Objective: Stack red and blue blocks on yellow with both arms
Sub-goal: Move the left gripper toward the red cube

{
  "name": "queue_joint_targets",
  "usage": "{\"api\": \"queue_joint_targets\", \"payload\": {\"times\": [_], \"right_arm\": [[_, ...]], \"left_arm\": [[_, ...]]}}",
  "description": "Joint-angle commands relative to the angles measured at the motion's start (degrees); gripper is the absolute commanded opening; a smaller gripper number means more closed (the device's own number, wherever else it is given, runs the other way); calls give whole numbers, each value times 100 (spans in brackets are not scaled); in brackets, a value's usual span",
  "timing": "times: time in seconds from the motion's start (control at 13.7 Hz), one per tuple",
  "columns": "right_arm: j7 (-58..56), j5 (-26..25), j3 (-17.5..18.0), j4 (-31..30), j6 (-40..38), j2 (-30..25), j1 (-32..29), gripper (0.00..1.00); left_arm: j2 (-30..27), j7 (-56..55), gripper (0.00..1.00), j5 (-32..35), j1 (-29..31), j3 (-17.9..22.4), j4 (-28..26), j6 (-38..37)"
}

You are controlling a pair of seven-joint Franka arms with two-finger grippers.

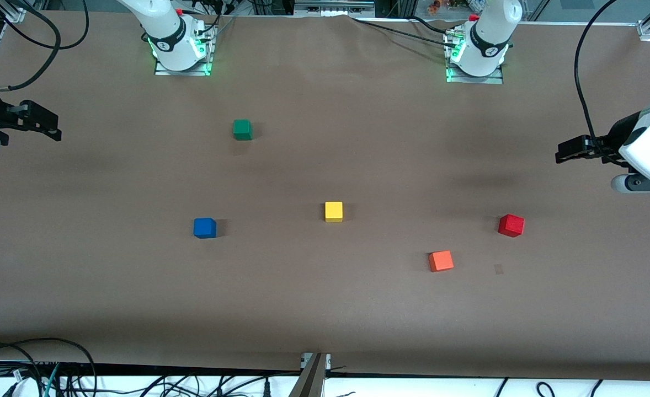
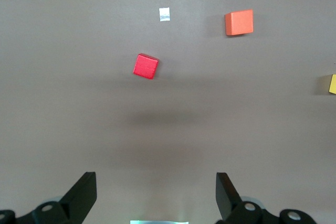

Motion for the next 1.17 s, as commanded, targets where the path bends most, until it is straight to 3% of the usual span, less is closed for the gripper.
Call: {"api": "queue_joint_targets", "payload": {"times": [0.0, 0.66, 0.88, 1.09], "right_arm": [[-87, -8, 67, 173, -136, 79, -52, 100], [-96, 80, 58, 173, -145, 88, -70, 100], [-87, 80, 49, 173, -145, 88, -70, 100], [-96, 80, 32, 173, -145, 88, -96, 100]], "left_arm": [[106, 32, 100, 23, -61, -23, 204, -50], [238, 58, 100, 6, -53, -15, 204, -15], [746, 94, 100, 23, 26, -32, 160, 299], [1195, 382, 100, 59, 0, -32, -296, 976]]}}
